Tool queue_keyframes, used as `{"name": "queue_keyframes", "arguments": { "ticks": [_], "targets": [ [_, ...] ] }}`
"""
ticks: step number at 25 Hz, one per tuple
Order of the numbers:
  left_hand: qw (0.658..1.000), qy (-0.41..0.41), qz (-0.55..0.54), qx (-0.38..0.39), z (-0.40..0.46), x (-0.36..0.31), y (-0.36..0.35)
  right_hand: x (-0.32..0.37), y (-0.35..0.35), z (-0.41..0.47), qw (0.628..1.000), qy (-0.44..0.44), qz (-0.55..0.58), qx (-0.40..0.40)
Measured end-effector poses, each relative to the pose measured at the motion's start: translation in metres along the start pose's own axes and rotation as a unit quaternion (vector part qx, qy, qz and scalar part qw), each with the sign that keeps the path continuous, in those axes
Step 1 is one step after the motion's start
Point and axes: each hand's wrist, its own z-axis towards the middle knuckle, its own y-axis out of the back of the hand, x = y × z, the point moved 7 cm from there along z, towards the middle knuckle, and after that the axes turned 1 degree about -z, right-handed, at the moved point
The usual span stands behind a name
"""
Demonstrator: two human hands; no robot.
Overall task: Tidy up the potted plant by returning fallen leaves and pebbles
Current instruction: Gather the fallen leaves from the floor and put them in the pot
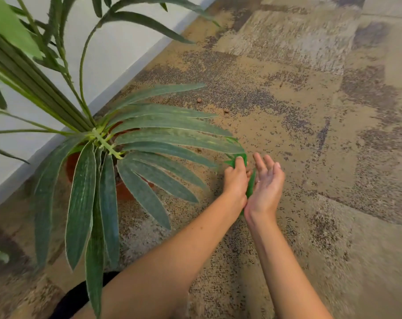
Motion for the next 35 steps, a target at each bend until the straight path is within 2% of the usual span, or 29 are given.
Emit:
{"name": "queue_keyframes", "arguments": {
  "ticks": [3,6,7,9,11,13,16,18,22,24,29,32,35],
  "targets": [
    [0.996,-0.026,0.084,0.024,0.001,0.001,0.008,-0.012,-0.012,-0.014,0.992,-0.032,-0.116,-0.032],
    [0.992,-0.024,0.111,0.058,0.003,0.016,0.026,-0.010,-0.024,-0.021,0.970,-0.005,-0.238,-0.043],
    [0.993,-0.015,0.097,0.071,0.006,0.023,0.028,-0.006,-0.029,-0.025,0.969,-0.001,-0.243,-0.049],
    [0.995,0.006,0.050,0.085,0.003,0.024,0.026,-0.003,-0.032,-0.028,0.976,-0.015,-0.213,-0.046],
    [0.997,-0.009,0.010,0.079,-0.010,0.005,0.023,-0.007,-0.036,-0.030,0.984,-0.053,-0.166,-0.026],
    [0.997,-0.017,0.004,0.081,-0.024,-0.009,0.015,-0.009,-0.034,-0.028,0.987,-0.097,-0.129,0.001],
    [0.999,-0.013,0.023,0.047,-0.023,-0.007,0.012,-0.002,-0.022,-0.018,0.990,-0.108,-0.088,0.005],
    [0.999,0.004,-0.024,0.040,-0.026,-0.012,0.011,0.002,-0.023,-0.014,0.989,-0.134,-0.063,0.027],
    [0.990,0.072,-0.116,0.045,-0.021,-0.007,-0.002,0.011,-0.015,-0.005,0.989,-0.144,-0.027,0.005],
    [0.987,0.102,-0.119,0.046,-0.017,-0.001,-0.014,0.011,-0.003,0.006,0.987,-0.151,-0.040,-0.021],
    [0.994,0.104,-0.011,0.026,-0.005,0.010,-0.033,0.016,0.012,0.026,0.973,-0.180,-0.136,-0.047],
    [0.997,0.078,0.026,0.002,0.015,0.012,-0.035,0.016,0.006,0.036,0.973,-0.185,-0.140,-0.016],
    [0.996,0.077,-0.034,0.038,0.034,0.004,-0.042,0.017,0.011,0.057,0.975,-0.178,-0.132,0.029]
  ]
}}
